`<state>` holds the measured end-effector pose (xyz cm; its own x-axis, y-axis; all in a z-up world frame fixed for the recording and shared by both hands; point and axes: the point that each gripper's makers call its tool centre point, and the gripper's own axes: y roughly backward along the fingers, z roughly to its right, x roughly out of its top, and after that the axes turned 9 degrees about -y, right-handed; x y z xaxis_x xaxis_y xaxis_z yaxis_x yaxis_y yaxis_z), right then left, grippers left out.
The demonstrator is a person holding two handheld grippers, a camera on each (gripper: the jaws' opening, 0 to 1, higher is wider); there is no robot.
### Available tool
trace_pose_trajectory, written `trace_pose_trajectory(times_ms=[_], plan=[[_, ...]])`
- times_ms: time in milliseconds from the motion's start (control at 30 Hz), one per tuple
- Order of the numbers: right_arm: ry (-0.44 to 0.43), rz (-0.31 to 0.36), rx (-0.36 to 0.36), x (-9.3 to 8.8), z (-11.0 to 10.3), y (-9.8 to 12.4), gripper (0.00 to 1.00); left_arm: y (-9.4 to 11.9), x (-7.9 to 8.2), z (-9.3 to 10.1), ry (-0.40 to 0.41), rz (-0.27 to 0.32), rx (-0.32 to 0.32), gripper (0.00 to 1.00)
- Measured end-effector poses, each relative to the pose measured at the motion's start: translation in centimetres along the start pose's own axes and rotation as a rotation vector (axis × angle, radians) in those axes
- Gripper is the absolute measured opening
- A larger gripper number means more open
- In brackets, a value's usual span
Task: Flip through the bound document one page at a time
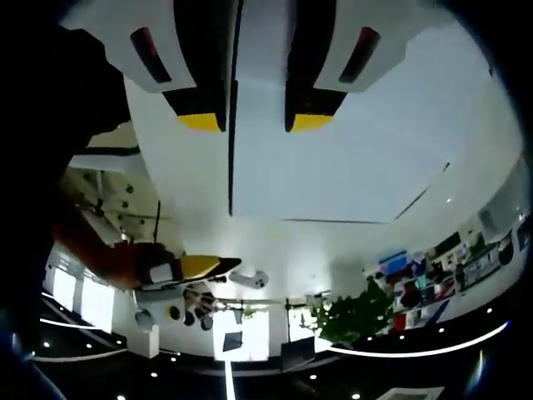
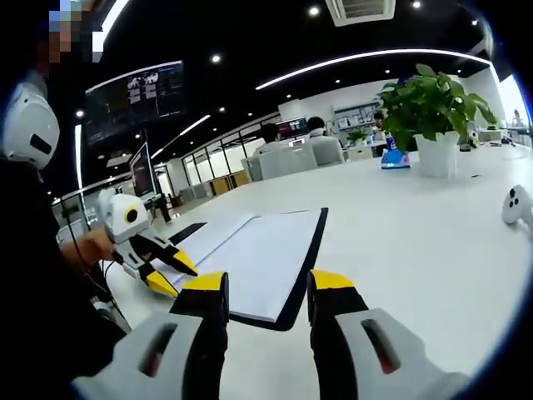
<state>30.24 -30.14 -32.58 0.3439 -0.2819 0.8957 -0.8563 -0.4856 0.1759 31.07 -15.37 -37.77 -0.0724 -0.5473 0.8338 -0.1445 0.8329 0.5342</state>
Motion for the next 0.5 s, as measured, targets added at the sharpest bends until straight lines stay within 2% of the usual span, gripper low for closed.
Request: trace_pose_trajectory(times_ms=[133, 500], plan=[[-0.005, -0.002, 0.002, -0.1, 0.29, 0.04, 0.38, -0.16, 0.53, -0.23, -0.005, 0.022, 0.01, 0.29], [-0.005, -0.009, 0.012, -0.24, 0.38, -0.17, 0.38, -0.73, -0.32, -0.15, -0.017, -0.022, -0.017, 0.3]])
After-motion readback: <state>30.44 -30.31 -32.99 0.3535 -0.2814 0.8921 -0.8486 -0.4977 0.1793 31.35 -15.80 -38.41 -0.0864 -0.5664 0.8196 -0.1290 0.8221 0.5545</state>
